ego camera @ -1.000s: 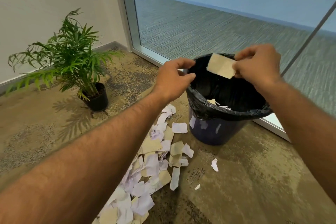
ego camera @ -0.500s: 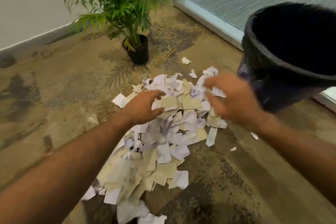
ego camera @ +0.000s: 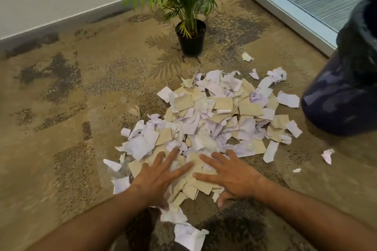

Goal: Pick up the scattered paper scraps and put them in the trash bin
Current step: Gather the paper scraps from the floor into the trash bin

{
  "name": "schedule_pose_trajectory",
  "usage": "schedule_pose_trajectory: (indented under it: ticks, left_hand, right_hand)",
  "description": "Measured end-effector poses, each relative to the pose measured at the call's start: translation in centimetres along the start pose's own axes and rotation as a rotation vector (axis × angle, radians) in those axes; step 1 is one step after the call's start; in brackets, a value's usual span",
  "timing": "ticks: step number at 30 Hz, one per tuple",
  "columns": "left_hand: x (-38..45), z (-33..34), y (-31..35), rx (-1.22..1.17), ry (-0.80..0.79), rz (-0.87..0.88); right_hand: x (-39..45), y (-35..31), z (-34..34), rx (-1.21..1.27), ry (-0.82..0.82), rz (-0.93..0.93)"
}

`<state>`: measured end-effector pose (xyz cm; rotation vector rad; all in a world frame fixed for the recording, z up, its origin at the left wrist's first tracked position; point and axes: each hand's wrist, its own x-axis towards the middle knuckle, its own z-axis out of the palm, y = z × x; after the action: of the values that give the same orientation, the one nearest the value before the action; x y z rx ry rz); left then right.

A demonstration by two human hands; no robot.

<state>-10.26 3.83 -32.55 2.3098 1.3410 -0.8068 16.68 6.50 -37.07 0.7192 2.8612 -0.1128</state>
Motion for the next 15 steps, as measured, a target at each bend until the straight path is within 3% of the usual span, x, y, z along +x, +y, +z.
schedule_pose_trajectory:
  ticks: [9,15]
  left_hand:
    - [2.5,-1.4,-0.8,-0.219,0.155,-0.094]
    - [3.3,-2.7,-1.3,-0.404,0.213,-0.09]
  right_hand:
    - [0.9,-0.1,-0.5,-0.043,0.17,-0.079]
    - [0.2,1.2,-1.6,0.212,0.342,0.083]
